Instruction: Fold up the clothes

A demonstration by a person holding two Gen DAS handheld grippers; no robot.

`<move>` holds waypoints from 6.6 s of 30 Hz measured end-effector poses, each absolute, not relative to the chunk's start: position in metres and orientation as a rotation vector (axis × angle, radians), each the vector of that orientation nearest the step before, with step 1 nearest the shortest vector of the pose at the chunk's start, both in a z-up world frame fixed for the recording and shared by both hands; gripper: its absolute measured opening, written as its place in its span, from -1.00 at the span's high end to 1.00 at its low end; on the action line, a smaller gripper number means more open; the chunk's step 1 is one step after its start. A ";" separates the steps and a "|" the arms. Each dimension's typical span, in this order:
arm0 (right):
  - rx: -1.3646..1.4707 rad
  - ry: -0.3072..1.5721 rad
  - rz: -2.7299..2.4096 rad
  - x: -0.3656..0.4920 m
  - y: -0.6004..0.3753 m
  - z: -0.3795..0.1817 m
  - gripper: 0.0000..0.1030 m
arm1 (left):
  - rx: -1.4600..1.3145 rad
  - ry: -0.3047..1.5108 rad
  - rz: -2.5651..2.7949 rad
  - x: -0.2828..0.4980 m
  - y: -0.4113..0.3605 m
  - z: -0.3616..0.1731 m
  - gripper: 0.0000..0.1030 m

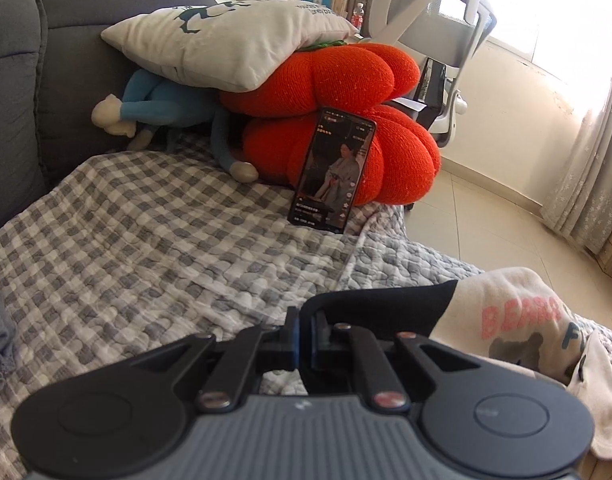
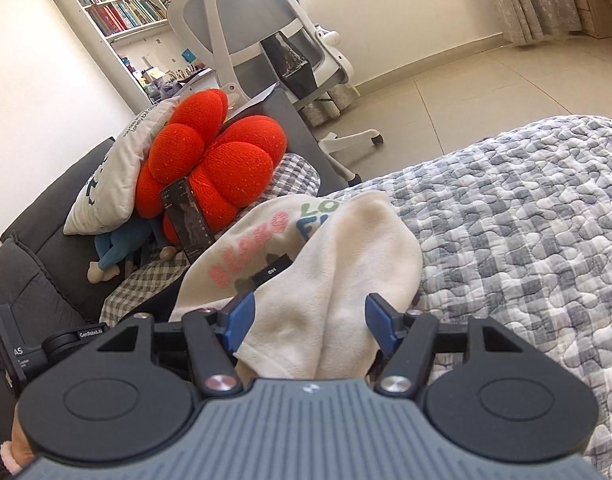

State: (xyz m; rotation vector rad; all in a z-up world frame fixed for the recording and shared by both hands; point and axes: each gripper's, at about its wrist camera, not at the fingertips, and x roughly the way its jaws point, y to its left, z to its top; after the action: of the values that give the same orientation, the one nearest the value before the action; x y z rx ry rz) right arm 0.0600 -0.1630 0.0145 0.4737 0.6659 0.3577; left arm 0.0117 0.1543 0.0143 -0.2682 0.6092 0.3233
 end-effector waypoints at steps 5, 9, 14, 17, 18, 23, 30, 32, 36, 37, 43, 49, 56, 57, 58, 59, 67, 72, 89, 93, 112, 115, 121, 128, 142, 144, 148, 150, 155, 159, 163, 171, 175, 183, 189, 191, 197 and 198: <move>0.470 0.689 0.328 0.067 -0.166 0.008 -0.27 | -0.248 0.640 0.349 0.015 0.157 0.009 0.90; 0.477 0.715 0.305 0.076 -0.169 0.000 -0.27 | -0.265 0.670 0.340 0.018 0.158 0.002 0.88; 0.508 0.743 0.300 0.085 -0.172 -0.008 -0.27 | -0.281 0.681 0.325 0.018 0.156 0.001 0.66; 0.536 0.758 0.305 0.089 -0.173 -0.011 -0.27 | -0.285 0.667 0.305 0.017 0.152 0.003 0.22; 0.545 0.757 0.302 0.090 -0.173 -0.012 -0.27 | -0.286 0.662 0.295 0.016 0.150 0.004 0.15; 0.588 0.763 0.311 0.091 -0.174 -0.015 0.28 | -0.267 0.652 0.236 0.016 0.138 0.007 -0.08; 0.582 0.740 0.380 0.083 -0.169 -0.006 0.69 | -0.269 0.645 0.135 0.015 0.122 0.010 -0.31; 0.599 0.729 0.438 0.080 -0.167 0.000 0.70 | -0.290 0.646 0.100 0.015 0.121 0.010 -0.34; 0.627 0.738 0.555 0.074 -0.158 0.004 0.71 | -0.343 0.651 0.039 0.015 0.119 0.009 -0.39; 0.630 0.748 0.579 0.072 -0.154 0.004 0.71 | -0.353 0.652 0.028 0.016 0.119 0.009 -0.39; 0.623 0.826 0.685 0.067 -0.131 -0.004 0.72 | -0.399 0.650 -0.064 0.018 0.111 0.009 -0.41; 0.591 0.897 0.746 0.070 -0.112 -0.012 0.72 | -0.399 0.656 -0.189 0.024 0.096 0.010 -0.43; 0.567 0.963 0.781 0.075 -0.094 -0.024 0.73 | -0.393 0.668 -0.326 0.030 0.078 0.006 -0.40; 0.563 0.968 0.785 0.075 -0.092 -0.025 0.73 | -0.388 0.676 -0.339 0.032 0.075 0.005 -0.37; 0.561 0.971 0.788 0.076 -0.090 -0.026 0.73 | -0.386 0.685 -0.350 0.033 0.073 0.003 -0.24; 0.562 0.973 0.788 0.076 -0.089 -0.026 0.73 | -0.384 0.694 -0.356 0.035 0.072 0.002 -0.16; 0.581 0.952 0.786 0.075 -0.099 -0.017 0.60 | -0.332 0.715 -0.273 0.033 0.075 0.001 0.83; 0.600 0.886 0.816 0.071 -0.112 -0.002 -0.15 | -0.332 0.688 -0.077 0.030 0.101 0.004 0.86; 0.692 0.857 0.522 0.134 -0.129 -0.031 -0.20 | -0.323 0.768 0.132 0.039 0.134 -0.013 0.85; 0.794 0.862 0.523 0.144 -0.126 -0.045 -0.20 | -0.422 0.740 0.091 0.037 0.142 -0.011 0.72; 0.814 0.693 0.492 0.124 -0.130 -0.019 0.67 | -0.492 0.666 0.032 0.035 0.147 -0.005 -0.16; 0.819 0.653 0.470 0.122 -0.140 -0.011 0.68 | -0.488 0.652 -0.008 0.034 0.143 -0.003 -0.26; 0.823 0.565 0.421 0.116 -0.157 0.003 0.71 | -0.512 0.597 -0.077 0.030 0.139 0.003 -0.53; 0.840 0.506 0.367 0.115 -0.173 0.010 0.72 | -0.501 0.607 -0.011 0.034 0.141 -0.002 -0.57; 0.843 0.408 0.251 0.107 -0.209 0.020 0.72 | -0.379 0.713 0.088 0.048 0.133 -0.020 -0.57; 0.833 0.426 0.232 0.108 -0.210 0.018 0.72 | -0.380 0.723 0.070 0.050 0.129 -0.022 -0.57; 0.830 0.462 0.214 0.111 -0.210 0.012 0.72 | -0.381 0.748 0.034 0.053 0.122 -0.026 -0.54; 0.824 0.472 0.208 0.112 -0.209 0.011 0.72 | -0.376 0.764 0.023 0.055 0.119 -0.028 -0.45; 0.829 0.512 0.183 0.112 -0.212 0.004 0.72 | -0.340 0.785 0.020 0.056 0.112 -0.031 -0.10; 0.846 0.537 0.174 0.113 -0.215 -0.001 0.72 | -0.326 0.800 0.040 0.057 0.112 -0.033 0.44; 0.845 0.547 0.165 0.113 -0.216 -0.002 0.72 | -0.328 0.787 0.082 0.055 0.115 -0.031 0.63; 0.844 0.557 0.152 0.113 -0.218 -0.003 0.72 | -0.286 0.679 0.175 0.047 0.119 -0.017 0.67; 0.840 0.562 0.144 0.113 -0.218 -0.004 0.72 | -0.288 0.645 0.207 0.047 0.123 -0.013 0.68; 0.806 0.565 0.121 0.113 -0.216 -0.004 0.72 | -0.281 0.539 0.333 0.044 0.135 0.002 0.69; 0.795 0.535 0.097 0.112 -0.217 -0.001 0.79 | -0.267 0.461 0.453 0.036 0.149 0.011 0.70; 0.761 0.485 0.076 0.108 -0.219 0.006 0.95 | -0.272 0.445 0.481 0.032 0.156 0.014 0.70; 0.696 0.433 0.114 0.100 -0.230 0.023 0.94 | -0.294 0.534 0.447 0.031 0.170 0.009 0.69; 0.686 0.445 0.130 0.101 -0.229 0.022 0.89 | -0.298 0.552 0.442 0.031 0.171 0.007 0.69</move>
State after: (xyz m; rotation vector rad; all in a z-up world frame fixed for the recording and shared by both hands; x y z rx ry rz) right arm 0.1007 -0.2293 0.0217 0.6860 0.4454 0.1302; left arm 0.0314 0.1711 0.0070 -0.2981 0.5518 0.4424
